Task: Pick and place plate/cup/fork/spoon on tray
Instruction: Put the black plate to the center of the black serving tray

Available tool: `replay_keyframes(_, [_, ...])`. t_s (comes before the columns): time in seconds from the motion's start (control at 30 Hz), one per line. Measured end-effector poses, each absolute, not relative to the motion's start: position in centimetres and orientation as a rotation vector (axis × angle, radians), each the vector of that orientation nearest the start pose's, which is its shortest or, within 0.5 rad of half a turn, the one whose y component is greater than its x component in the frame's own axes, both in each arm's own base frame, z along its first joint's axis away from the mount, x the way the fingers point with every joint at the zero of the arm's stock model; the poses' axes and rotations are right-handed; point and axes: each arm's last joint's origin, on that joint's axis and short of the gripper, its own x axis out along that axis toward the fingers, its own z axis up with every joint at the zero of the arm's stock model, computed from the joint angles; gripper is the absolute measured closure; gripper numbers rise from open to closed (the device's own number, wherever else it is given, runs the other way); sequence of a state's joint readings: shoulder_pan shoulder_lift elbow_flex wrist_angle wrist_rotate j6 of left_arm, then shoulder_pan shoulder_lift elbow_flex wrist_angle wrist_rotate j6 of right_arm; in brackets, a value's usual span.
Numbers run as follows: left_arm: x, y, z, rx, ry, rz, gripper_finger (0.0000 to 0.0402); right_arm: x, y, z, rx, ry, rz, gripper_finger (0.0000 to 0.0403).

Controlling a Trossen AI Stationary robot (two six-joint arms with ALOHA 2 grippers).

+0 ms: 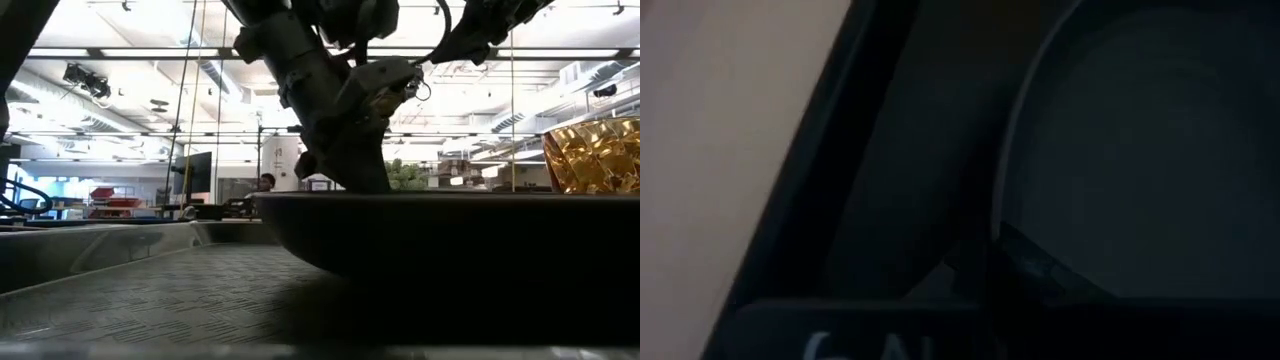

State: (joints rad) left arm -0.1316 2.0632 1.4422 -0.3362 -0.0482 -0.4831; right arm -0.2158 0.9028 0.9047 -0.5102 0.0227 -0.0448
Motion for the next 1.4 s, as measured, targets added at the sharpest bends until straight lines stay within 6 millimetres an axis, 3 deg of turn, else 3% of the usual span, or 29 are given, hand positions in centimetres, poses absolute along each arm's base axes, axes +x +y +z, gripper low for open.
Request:
replay_keyframes(0.47, [43.45, -5.28, 16.6, -0.324, 0.913, 0.134, 0.0381, 18.14, -4.05, 32.42, 0.022, 0.51, -0.227, 0.0339])
replay_keyframes(1.4, [43.12, -4.95, 16.32, -0.461, 0.929, 0.269, 0.0381, 18.25, -3.33, 32.36, -0.02, 0.519, -0.141, 0.0339])
